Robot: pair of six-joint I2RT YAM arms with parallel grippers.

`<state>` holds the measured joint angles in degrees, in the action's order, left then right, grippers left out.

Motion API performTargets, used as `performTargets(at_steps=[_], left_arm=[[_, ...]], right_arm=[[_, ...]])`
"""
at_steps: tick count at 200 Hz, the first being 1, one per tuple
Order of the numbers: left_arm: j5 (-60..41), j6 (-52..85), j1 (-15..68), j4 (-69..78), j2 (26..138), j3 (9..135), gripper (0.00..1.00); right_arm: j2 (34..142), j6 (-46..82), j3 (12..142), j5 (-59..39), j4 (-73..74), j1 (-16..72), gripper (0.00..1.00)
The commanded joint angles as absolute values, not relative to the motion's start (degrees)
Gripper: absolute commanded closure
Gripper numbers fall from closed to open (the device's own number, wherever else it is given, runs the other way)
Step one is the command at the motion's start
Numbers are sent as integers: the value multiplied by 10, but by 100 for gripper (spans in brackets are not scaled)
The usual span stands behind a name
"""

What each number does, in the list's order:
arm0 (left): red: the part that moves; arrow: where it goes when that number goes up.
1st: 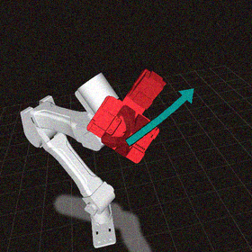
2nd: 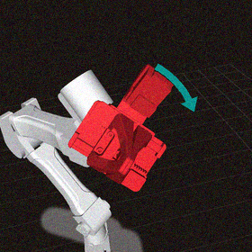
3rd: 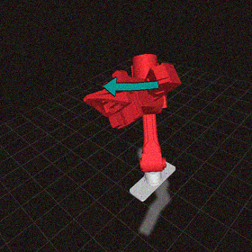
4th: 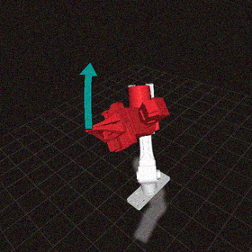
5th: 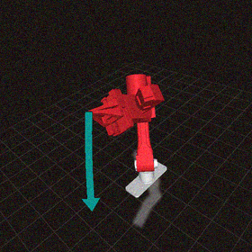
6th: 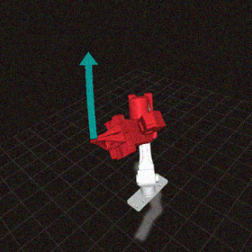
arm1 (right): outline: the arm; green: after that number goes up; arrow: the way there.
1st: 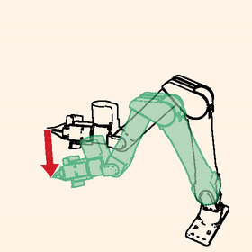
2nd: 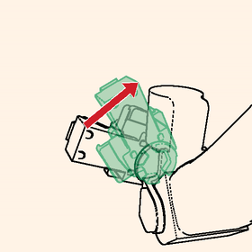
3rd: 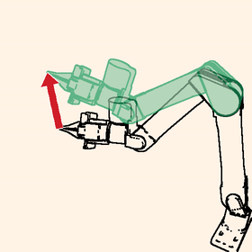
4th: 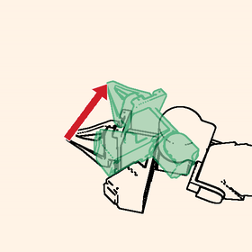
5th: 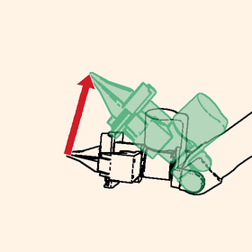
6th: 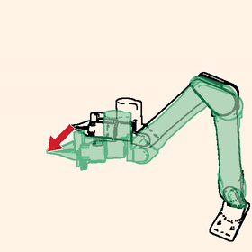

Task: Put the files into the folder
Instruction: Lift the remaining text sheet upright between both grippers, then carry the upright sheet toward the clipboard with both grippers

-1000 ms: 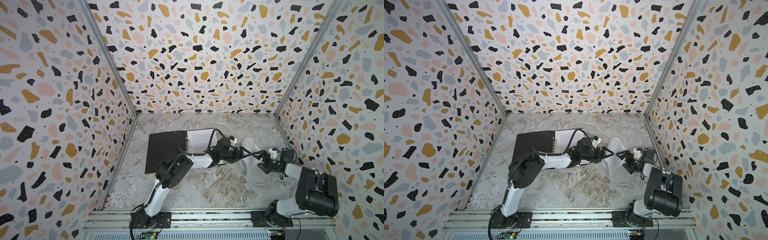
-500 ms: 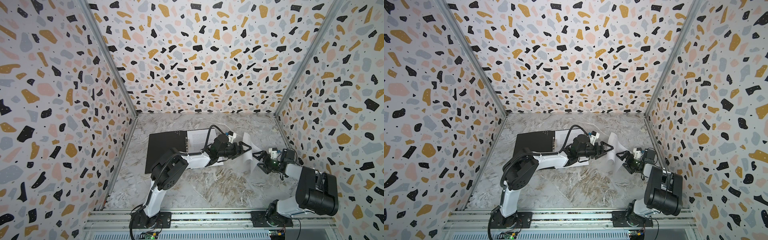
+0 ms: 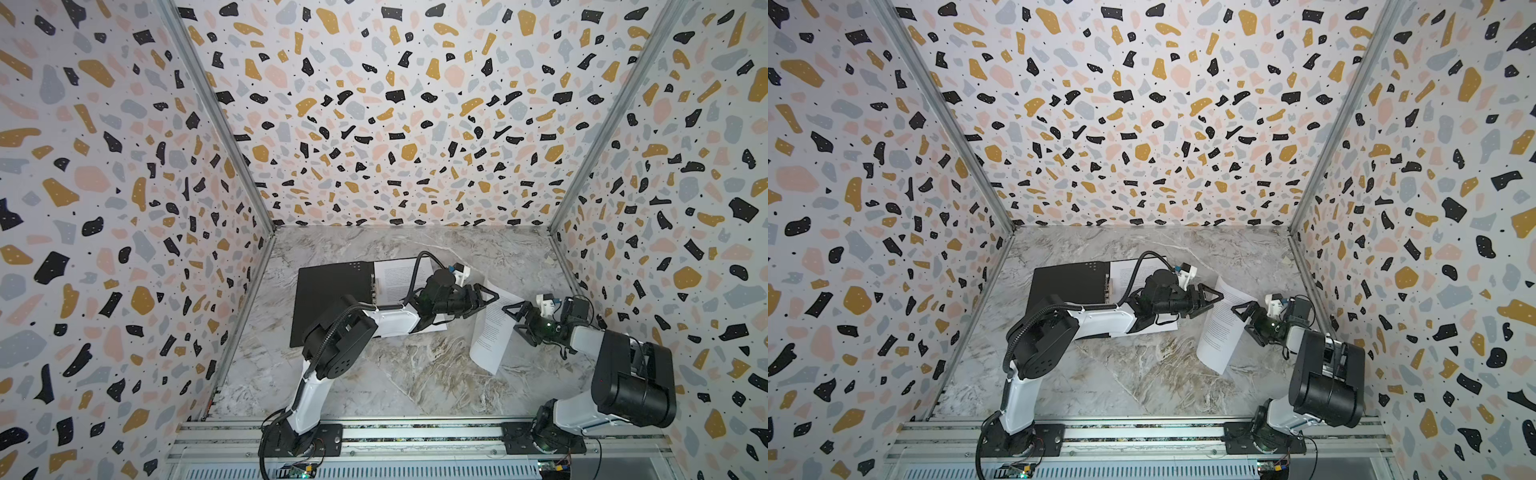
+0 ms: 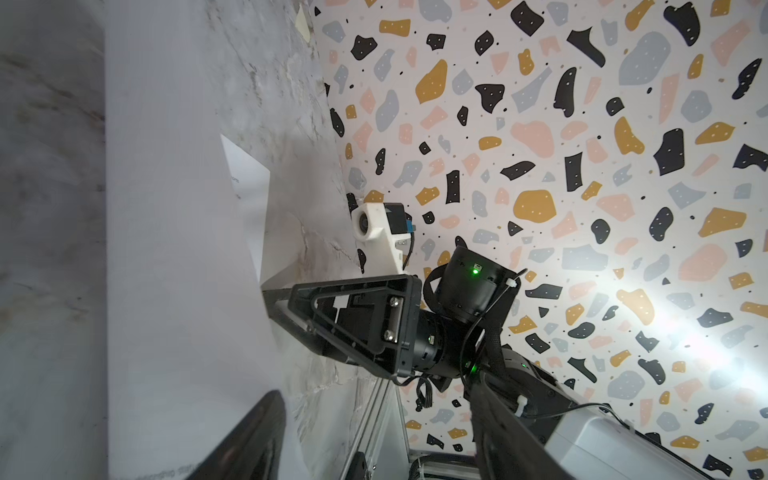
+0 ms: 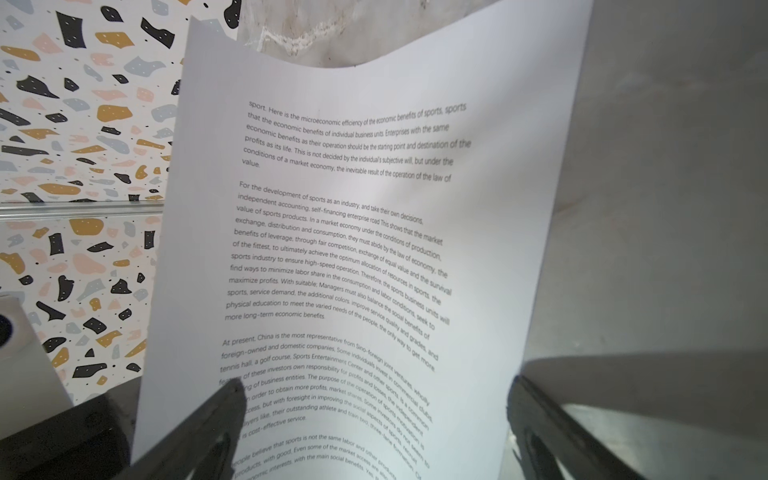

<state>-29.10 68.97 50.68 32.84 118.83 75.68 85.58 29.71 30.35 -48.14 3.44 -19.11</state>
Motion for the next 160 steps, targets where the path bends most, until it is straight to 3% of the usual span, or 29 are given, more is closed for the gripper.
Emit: performTargets(at_steps=[1, 160], left_arm=[[-294, 635, 503, 267, 1205, 774, 29], [-265, 487, 476, 98, 1231, 789, 27]], right_arm=[[897, 282, 279, -386, -47, -190, 1], [894, 272, 288, -371, -64, -190, 1]])
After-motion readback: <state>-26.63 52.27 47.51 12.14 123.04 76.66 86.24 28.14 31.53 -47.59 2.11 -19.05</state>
